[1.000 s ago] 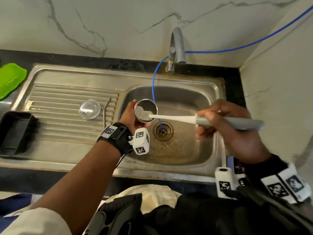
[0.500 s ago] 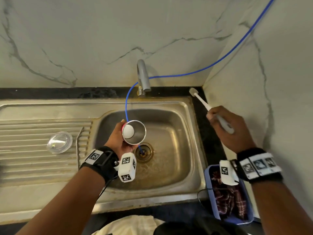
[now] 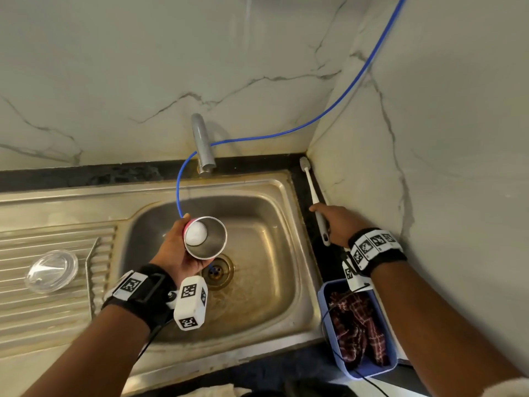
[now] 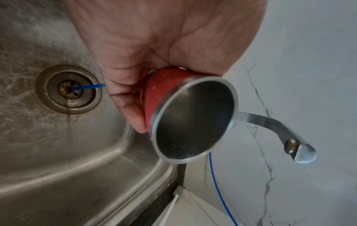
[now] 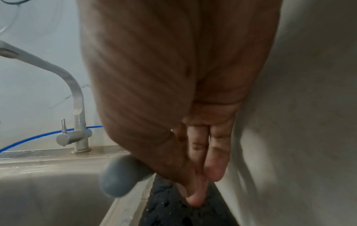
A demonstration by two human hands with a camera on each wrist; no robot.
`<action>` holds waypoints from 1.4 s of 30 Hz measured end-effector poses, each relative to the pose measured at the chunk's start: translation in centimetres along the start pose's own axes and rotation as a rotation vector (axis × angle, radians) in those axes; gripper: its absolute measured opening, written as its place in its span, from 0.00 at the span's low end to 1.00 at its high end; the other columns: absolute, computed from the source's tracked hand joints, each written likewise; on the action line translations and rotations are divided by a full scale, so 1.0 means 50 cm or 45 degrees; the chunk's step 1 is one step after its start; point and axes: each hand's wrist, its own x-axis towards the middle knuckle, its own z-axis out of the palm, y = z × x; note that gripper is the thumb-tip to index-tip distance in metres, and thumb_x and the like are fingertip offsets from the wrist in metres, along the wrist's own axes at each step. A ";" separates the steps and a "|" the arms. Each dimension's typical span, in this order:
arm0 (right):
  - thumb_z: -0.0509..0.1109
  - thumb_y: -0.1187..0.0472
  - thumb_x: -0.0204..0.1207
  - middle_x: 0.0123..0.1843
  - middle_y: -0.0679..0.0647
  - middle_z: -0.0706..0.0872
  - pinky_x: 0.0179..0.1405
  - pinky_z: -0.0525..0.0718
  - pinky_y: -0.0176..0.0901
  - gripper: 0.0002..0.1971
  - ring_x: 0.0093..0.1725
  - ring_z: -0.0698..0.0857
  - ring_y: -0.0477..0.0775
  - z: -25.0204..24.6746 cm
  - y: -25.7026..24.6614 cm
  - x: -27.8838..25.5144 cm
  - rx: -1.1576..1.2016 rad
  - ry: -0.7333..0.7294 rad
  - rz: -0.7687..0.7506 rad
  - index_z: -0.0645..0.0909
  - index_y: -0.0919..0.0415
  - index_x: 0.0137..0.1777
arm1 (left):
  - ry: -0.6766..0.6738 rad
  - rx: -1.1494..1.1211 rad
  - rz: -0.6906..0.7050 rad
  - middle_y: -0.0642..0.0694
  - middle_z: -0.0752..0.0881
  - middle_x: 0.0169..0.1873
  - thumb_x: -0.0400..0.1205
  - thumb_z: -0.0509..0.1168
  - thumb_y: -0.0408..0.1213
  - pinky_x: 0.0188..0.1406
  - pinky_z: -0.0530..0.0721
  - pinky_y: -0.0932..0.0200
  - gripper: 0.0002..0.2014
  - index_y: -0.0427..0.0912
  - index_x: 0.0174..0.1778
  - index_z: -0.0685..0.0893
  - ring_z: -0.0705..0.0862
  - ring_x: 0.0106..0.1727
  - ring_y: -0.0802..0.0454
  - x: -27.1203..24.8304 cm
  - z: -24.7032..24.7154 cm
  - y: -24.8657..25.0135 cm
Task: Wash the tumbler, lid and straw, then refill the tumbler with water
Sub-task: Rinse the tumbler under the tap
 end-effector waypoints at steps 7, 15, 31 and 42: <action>0.73 0.73 0.80 0.85 0.62 0.76 0.78 0.80 0.53 0.42 0.80 0.79 0.65 0.000 -0.021 0.033 -0.118 -0.125 0.172 0.63 0.53 0.92 | -0.006 0.010 -0.015 0.41 0.94 0.43 0.88 0.62 0.60 0.30 0.92 0.52 0.22 0.44 0.62 0.86 0.95 0.38 0.45 0.005 -0.005 -0.009; 0.72 0.58 0.83 0.71 0.61 0.87 0.64 0.87 0.57 0.24 0.67 0.87 0.65 -0.044 -0.110 0.026 -0.201 0.179 0.270 0.79 0.57 0.79 | 0.028 0.043 0.028 0.41 0.93 0.51 0.87 0.62 0.60 0.33 0.92 0.51 0.24 0.47 0.71 0.84 0.93 0.46 0.45 -0.003 -0.026 0.007; 0.80 0.59 0.80 0.92 0.63 0.62 0.84 0.71 0.53 0.50 0.88 0.68 0.65 0.127 -0.487 0.261 0.760 0.220 -0.355 0.50 0.59 0.93 | 0.145 -0.055 0.252 0.43 0.95 0.46 0.89 0.64 0.54 0.30 0.90 0.52 0.17 0.47 0.66 0.84 0.95 0.41 0.48 -0.027 -0.121 0.038; 0.77 0.58 0.82 0.88 0.71 0.64 0.75 0.81 0.61 0.57 0.81 0.75 0.73 0.111 -0.494 0.282 0.469 0.173 -0.486 0.33 0.45 0.93 | 0.231 -0.016 0.210 0.38 0.92 0.63 0.82 0.71 0.58 0.39 0.92 0.46 0.32 0.47 0.80 0.80 0.94 0.56 0.42 0.001 -0.125 0.051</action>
